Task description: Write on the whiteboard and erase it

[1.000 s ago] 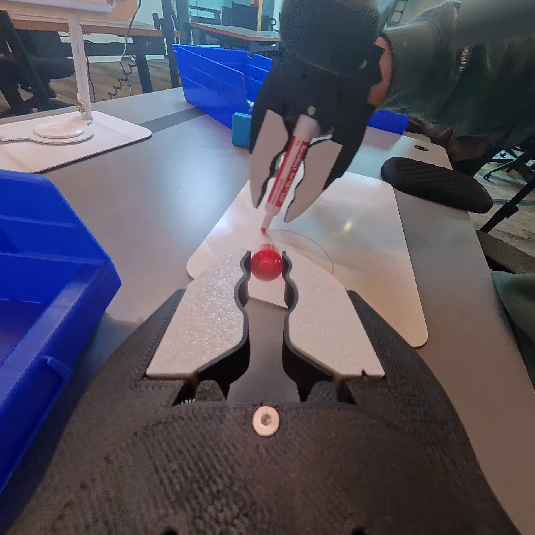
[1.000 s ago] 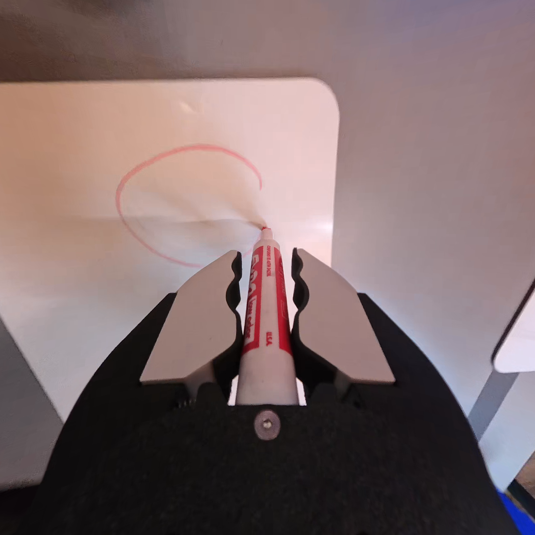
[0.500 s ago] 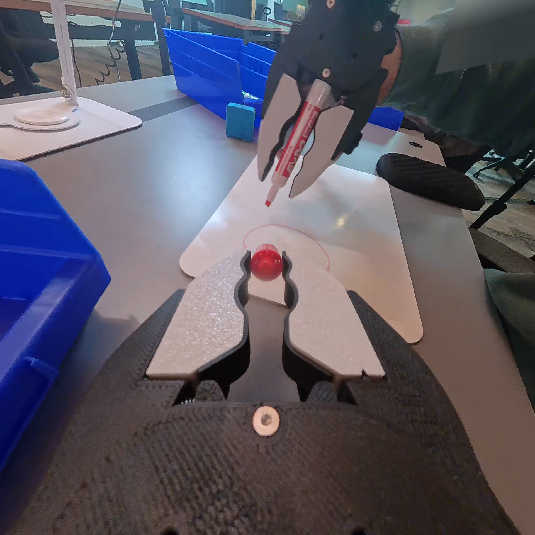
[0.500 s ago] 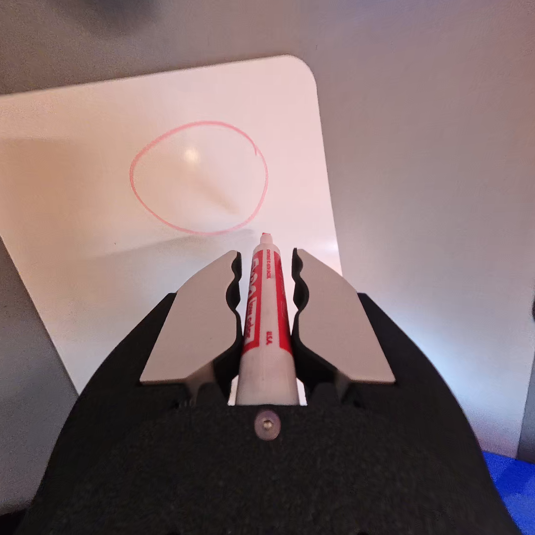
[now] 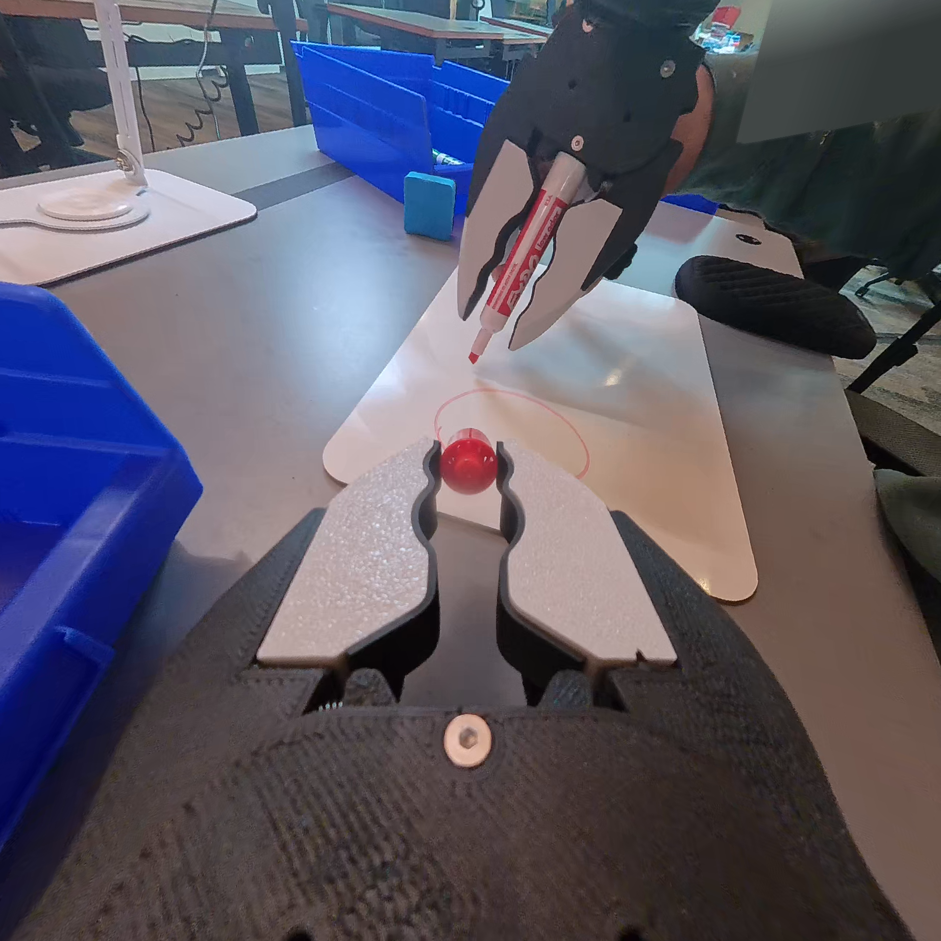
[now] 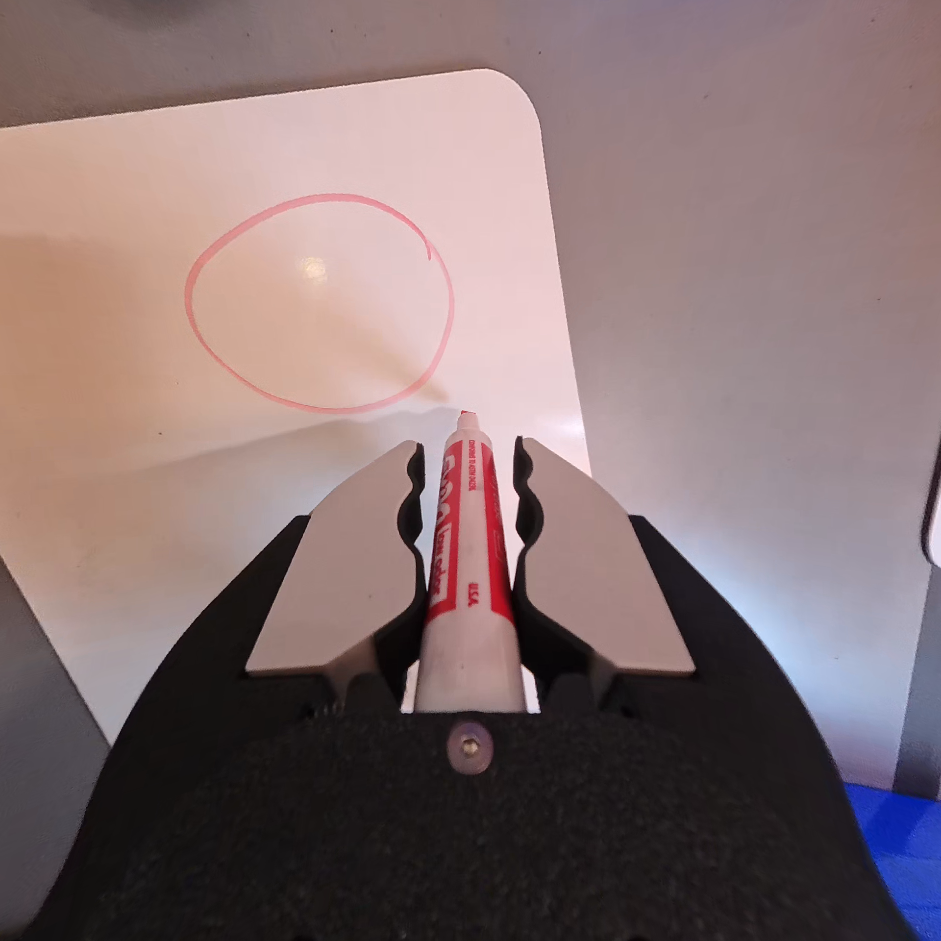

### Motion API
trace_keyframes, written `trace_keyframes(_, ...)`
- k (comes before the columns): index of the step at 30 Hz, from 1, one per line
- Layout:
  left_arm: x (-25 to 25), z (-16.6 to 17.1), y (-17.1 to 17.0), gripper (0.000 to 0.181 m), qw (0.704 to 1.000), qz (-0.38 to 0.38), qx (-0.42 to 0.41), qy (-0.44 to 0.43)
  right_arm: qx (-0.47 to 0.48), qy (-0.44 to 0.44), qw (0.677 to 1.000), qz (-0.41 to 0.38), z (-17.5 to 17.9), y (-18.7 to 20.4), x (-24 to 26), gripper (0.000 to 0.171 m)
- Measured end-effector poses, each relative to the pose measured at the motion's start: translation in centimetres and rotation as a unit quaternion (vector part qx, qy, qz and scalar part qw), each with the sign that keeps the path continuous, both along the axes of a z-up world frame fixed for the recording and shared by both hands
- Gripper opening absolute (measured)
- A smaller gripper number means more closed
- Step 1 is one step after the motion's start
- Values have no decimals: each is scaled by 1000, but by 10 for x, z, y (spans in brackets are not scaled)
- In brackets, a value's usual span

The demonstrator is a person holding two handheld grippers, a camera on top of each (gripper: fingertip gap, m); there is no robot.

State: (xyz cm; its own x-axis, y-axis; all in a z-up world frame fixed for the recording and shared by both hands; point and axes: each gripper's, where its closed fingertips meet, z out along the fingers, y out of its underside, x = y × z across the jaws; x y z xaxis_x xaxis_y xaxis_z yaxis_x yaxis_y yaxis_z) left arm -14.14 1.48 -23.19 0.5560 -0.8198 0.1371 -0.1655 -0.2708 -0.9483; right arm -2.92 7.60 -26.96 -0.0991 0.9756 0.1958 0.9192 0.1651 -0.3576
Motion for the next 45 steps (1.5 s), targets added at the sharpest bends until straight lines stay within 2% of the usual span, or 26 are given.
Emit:
trace_keyframes(10, 0, -1, 0, 20, 1000, -1, -3, 0, 3, -22, 1000, 3, -7, 5, 3, 34)
trace_keyframes(19, 0, -2, 1, 20, 1000, -1, -6, 1, -44, -63, 996, 53, -6, -64, 26, 34)
trace_keyframes(21, 1, -2, 0, 20, 1000, -2, -6, 1, -29, -51, 997, 42, -4, -57, 23, 34)
trace_keyframes(27, 0, -1, 0, 20, 1000, -2, -1, 4, 10, -1, 1000, -14, 5, 2, 6, 34)
trace_keyframes(38, 0, -2, 0, 20, 1000, -3, -6, 1, 6, -17, 1000, -10, -7, 9, 3, 34)
trace_keyframes(45, 1, -2, -1, 20, 1000, -4, -8, 2, 21, -48, 998, -42, -7, 22, 40, 34)
